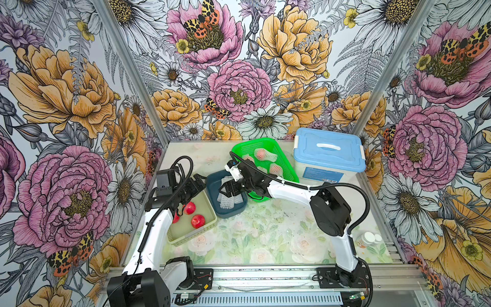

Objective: Remove foam nets from apples
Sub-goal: Place the foam net into the storage box.

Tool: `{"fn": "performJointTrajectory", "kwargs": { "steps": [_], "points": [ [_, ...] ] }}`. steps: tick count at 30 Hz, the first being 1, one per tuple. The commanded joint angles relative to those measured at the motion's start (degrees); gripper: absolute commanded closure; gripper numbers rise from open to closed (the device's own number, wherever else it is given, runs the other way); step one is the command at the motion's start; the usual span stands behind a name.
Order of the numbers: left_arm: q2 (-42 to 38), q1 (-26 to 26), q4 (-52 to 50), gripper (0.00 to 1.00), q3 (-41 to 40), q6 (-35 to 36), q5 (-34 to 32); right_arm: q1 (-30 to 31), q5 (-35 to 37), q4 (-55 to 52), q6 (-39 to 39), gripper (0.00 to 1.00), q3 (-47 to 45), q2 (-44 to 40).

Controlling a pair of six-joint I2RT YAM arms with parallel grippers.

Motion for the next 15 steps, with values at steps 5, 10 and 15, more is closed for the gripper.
{"fn": "performJointTrajectory", "kwargs": {
  "steps": [5, 10, 15],
  "points": [
    [-0.7, -0.5, 1.6, 0.07, 0.9, 1.7, 1.4, -0.2, 1.7, -0.5, -2.4, 0.0, 2.8, -4.4],
    [-1.0, -0.4, 1.5, 0.04, 0.8, 2.4, 1.8, -0.9, 0.9, -1.8, -3.1, 0.0, 5.5, -4.3],
    [-2.4, 0.2, 1.5, 0.02, 0.7, 2.9, 2.4, -3.0, 1.9, -2.5, -3.3, 0.0, 6.4, -5.7]
  ]
}}
